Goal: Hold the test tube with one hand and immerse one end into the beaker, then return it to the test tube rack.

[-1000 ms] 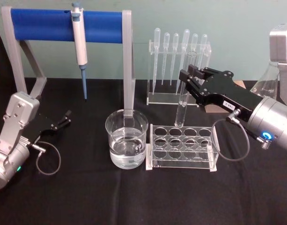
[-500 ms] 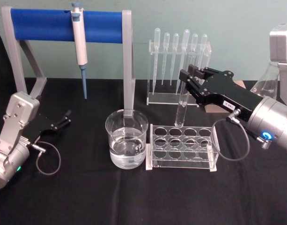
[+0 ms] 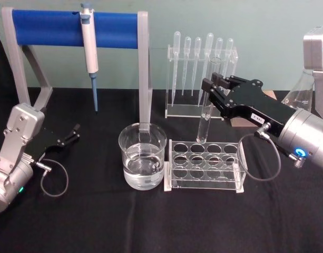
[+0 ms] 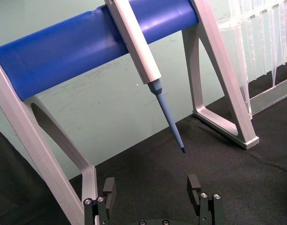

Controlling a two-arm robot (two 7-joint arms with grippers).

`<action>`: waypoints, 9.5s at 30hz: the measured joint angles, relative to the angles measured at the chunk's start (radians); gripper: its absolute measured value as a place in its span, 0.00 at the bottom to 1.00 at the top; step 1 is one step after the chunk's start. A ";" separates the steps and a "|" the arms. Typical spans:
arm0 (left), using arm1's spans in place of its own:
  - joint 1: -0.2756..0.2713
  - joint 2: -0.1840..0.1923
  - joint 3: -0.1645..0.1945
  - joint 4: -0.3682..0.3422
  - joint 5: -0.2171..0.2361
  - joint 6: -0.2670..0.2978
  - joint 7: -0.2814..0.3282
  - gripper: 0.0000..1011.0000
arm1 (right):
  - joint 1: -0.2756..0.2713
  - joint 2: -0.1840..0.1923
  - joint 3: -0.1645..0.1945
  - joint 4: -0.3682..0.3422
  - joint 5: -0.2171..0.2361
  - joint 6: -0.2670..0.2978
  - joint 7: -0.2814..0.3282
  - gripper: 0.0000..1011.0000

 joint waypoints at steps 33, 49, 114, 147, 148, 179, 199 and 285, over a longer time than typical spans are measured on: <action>0.000 0.000 0.000 0.000 0.000 0.000 0.000 0.99 | 0.000 0.000 0.000 0.000 0.000 0.000 0.000 0.22; 0.000 0.000 0.000 0.000 0.000 0.000 0.000 0.99 | 0.000 0.000 0.000 0.000 0.000 0.000 0.000 0.22; 0.000 0.000 0.000 0.000 0.000 0.000 0.000 0.99 | 0.218 -0.153 -0.262 0.304 -0.061 -0.151 0.126 0.22; 0.000 0.000 0.000 0.000 0.000 0.000 0.000 0.99 | 0.198 -0.195 -0.287 0.433 -0.131 -0.231 0.169 0.22; 0.000 0.000 0.000 0.000 0.000 0.000 0.000 0.99 | 0.198 -0.195 -0.287 0.433 -0.131 -0.231 0.169 0.22; 0.000 0.000 0.000 0.000 0.000 0.000 0.000 0.99 | 0.200 -0.195 -0.287 0.432 -0.128 -0.231 0.168 0.22; 0.000 0.000 0.000 0.000 0.000 0.000 0.000 0.99 | 0.200 -0.195 -0.287 0.432 -0.128 -0.231 0.168 0.22; 0.000 0.000 0.000 0.000 0.000 0.000 0.000 0.99 | 0.200 -0.195 -0.287 0.432 -0.128 -0.231 0.168 0.22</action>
